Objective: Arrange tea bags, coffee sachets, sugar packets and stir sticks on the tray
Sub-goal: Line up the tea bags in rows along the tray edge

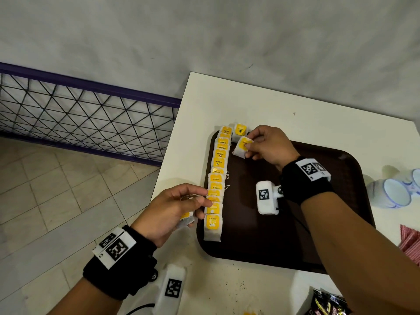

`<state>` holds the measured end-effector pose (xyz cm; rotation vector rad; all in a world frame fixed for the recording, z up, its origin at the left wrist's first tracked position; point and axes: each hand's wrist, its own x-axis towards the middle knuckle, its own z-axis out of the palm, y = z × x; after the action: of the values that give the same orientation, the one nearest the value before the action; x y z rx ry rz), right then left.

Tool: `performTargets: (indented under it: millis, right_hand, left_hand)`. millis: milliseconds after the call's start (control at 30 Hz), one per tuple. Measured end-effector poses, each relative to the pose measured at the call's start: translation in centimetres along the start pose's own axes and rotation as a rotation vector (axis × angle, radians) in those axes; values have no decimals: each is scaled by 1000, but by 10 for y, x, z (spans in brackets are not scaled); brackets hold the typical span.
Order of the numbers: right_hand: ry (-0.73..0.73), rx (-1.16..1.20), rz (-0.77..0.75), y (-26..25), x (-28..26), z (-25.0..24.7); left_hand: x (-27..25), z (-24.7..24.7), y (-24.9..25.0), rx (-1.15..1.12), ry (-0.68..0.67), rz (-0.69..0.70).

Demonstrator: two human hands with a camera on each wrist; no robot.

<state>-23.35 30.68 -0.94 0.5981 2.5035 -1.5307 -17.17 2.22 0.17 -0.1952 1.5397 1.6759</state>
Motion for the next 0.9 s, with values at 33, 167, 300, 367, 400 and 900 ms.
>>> performTargets:
  millis: [33,167,300,367,400,900]
  right_hand:
    - [1,-14,0,-1,4,2]
    - [29,-70,23,-5,16,9]
    - [90,-110,24,-7,23,11]
    - [119,-119,34,-8,25,11]
    - [131,-119,42,-8,26,11]
    - [317,-407,-137,-27,2,16]
  left_hand:
    - [0,0,0,-3,1,-1]
    - [0,0,0,-13,0,-2]
    - [-1,-2,-1,-19,1,-10]
    - [-1,-3,-2,-20,1,-12]
    - [-1,-3,-2,-21,0,-12]
    - [9,-4,2,-256,3,-66]
